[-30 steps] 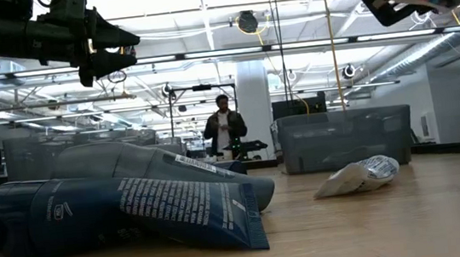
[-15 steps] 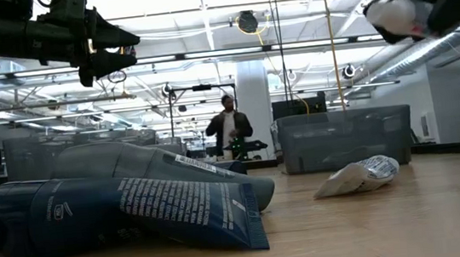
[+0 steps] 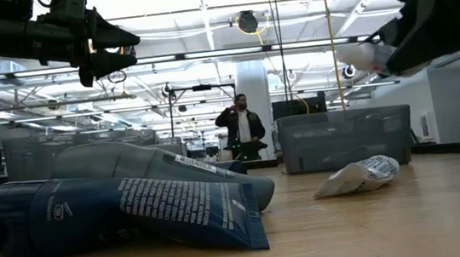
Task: Pick & Place Travel size toiletries
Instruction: Put the bottom white toothpaste into the bottom right black bin
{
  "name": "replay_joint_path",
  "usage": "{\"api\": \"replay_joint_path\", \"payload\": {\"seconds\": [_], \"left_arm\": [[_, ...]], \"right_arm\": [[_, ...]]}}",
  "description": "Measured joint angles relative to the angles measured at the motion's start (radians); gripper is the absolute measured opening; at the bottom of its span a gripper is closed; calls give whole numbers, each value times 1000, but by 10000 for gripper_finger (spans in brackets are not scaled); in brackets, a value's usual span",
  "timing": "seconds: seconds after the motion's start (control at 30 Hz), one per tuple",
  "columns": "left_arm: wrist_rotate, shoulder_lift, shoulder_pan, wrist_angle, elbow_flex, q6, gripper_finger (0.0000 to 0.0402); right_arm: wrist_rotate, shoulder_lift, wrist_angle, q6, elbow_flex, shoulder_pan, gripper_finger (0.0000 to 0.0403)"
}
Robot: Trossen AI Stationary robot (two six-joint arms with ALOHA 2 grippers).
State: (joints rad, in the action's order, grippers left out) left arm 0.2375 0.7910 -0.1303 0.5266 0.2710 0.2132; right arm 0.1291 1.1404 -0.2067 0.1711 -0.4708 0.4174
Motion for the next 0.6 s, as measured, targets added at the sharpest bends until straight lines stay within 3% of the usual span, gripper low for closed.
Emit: {"api": "replay_joint_path", "payload": {"seconds": [0.6], "left_arm": [[0, 0, 0, 0, 0, 0, 271]], "right_arm": [[0, -28, -151, -87, 69, -156, 55]]}}
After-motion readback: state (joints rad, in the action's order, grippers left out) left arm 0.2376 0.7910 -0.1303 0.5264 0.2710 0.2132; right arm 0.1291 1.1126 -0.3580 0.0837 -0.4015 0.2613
